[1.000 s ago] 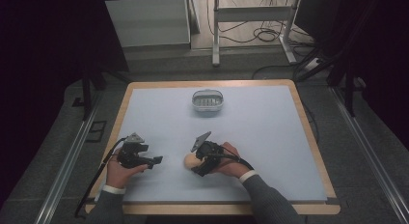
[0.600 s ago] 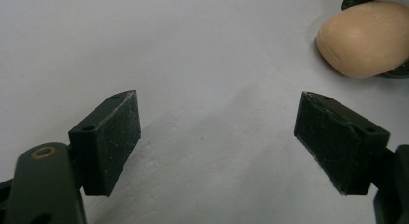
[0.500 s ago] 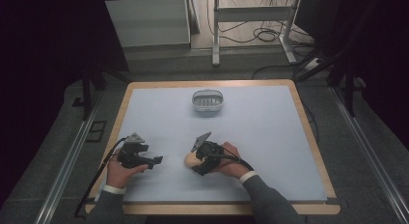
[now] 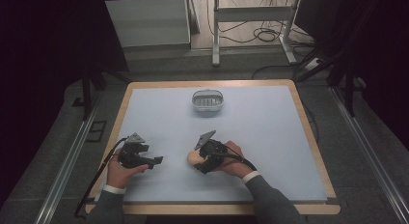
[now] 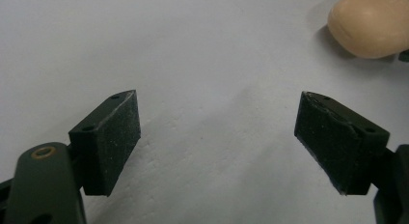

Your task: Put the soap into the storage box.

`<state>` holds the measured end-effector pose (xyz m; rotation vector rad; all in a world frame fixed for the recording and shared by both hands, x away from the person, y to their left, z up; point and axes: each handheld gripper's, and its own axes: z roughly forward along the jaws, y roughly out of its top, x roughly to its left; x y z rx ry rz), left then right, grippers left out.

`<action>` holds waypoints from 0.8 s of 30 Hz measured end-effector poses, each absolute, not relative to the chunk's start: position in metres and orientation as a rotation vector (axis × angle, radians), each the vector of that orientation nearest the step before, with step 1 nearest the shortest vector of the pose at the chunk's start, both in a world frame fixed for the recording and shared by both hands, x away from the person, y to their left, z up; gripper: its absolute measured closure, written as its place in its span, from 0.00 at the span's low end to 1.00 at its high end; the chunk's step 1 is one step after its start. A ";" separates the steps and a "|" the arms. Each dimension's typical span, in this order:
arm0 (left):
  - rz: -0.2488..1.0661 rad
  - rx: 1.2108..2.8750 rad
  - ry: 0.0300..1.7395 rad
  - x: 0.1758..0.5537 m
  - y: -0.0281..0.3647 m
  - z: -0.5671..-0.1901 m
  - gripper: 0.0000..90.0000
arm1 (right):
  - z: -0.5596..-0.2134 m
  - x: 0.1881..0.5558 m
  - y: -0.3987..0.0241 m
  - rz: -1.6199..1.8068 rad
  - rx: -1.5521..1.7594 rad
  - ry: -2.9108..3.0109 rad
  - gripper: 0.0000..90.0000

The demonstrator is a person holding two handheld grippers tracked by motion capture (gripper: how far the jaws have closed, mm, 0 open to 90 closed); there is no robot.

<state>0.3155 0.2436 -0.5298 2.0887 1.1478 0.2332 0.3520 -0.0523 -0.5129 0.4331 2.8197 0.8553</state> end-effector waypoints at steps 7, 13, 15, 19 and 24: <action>0.231 2.088 1.147 0.316 0.243 -0.531 0.18 | -0.505 0.356 -0.060 0.878 0.463 2.798 0.35; 0.226 2.094 1.145 0.316 0.243 -0.531 0.18 | -0.500 0.359 -0.066 0.883 0.483 2.780 0.35; 0.225 2.094 1.146 0.316 0.242 -0.531 0.18 | -0.499 0.360 -0.067 0.890 0.488 2.777 0.35; 0.224 2.095 1.147 0.316 0.242 -0.532 0.18 | -0.498 0.361 -0.069 0.897 0.500 2.771 0.35; 0.221 2.097 1.146 0.317 0.242 -0.532 0.18 | -0.497 0.364 -0.072 0.906 0.519 2.766 0.35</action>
